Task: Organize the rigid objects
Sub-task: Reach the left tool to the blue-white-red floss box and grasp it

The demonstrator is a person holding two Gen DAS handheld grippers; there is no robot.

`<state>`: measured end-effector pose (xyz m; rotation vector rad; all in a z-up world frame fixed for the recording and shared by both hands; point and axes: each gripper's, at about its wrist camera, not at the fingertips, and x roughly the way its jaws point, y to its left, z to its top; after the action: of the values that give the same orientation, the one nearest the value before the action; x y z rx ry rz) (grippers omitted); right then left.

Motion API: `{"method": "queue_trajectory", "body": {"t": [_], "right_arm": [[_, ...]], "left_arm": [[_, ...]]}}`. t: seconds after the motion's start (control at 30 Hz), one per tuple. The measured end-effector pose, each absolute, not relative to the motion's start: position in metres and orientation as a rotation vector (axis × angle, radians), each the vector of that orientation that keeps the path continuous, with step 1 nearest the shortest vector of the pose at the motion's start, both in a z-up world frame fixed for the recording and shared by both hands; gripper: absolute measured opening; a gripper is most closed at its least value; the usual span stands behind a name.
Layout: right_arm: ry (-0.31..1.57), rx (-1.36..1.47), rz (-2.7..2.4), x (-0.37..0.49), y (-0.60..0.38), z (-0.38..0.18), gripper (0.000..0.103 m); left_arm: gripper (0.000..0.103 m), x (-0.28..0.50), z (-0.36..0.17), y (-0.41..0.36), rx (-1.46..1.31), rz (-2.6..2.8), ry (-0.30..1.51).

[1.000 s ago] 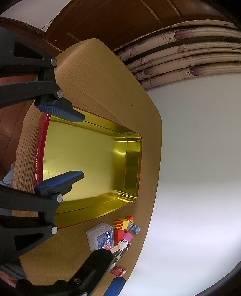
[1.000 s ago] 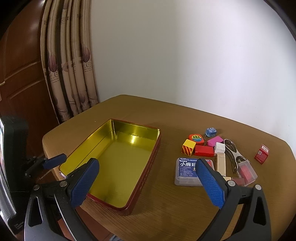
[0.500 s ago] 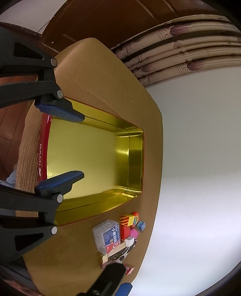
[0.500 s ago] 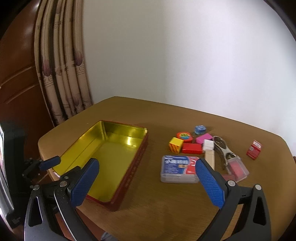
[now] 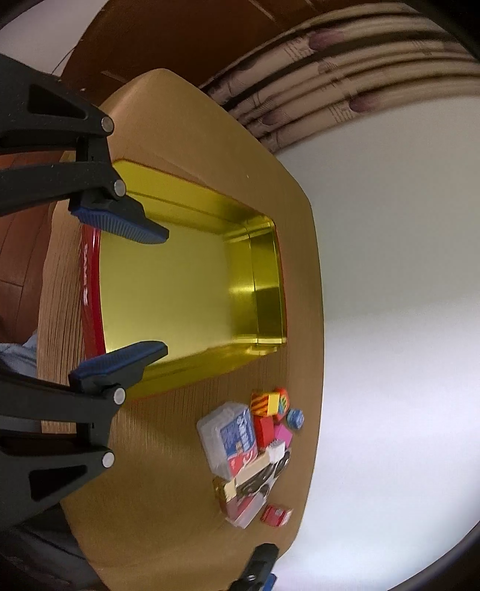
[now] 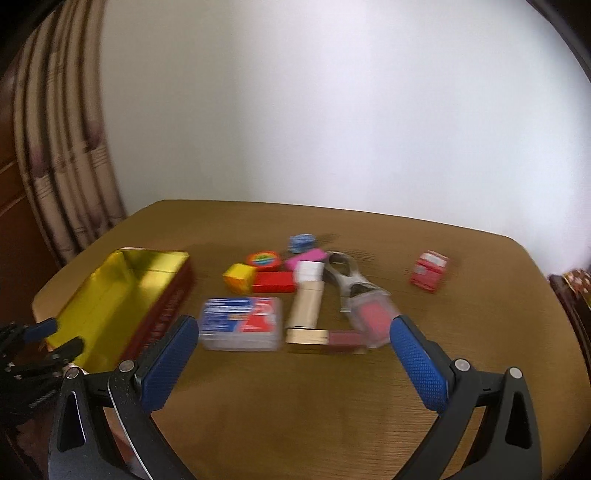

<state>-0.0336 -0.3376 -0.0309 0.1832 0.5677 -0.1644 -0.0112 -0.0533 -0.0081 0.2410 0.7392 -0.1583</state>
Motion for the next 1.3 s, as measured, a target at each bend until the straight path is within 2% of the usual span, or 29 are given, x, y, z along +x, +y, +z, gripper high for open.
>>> {"method": "queue_trajectory", "body": {"t": [0.23,0.47,0.73,1.0,1.3], "right_arm": [[0.587,0.241,-0.298,-0.053,-0.41,-0.04,0.103],[0.596,0.306,-0.346,-0.06,-0.452,-0.049,0.103],[0.629,0.364,-0.329,-0.058,-0.476,-0.067,0.103],[0.653,0.446,-0.297,-0.057,-0.5,-0.084,0.103],[0.704,0.525,-0.245,-0.047,-0.509,-0.104,0.103]], "left_arm": [[0.056,-0.014,-0.003,-0.116,0.442,-0.312,0.687],[0.056,-0.013,-0.012,-0.196,0.805,-0.509,0.56],[0.056,0.01,-0.033,-0.232,1.047,-0.548,0.538],[0.056,0.046,-0.048,-0.241,1.163,-0.592,0.585],[0.056,0.088,-0.047,-0.253,1.137,-0.672,0.675]]}}
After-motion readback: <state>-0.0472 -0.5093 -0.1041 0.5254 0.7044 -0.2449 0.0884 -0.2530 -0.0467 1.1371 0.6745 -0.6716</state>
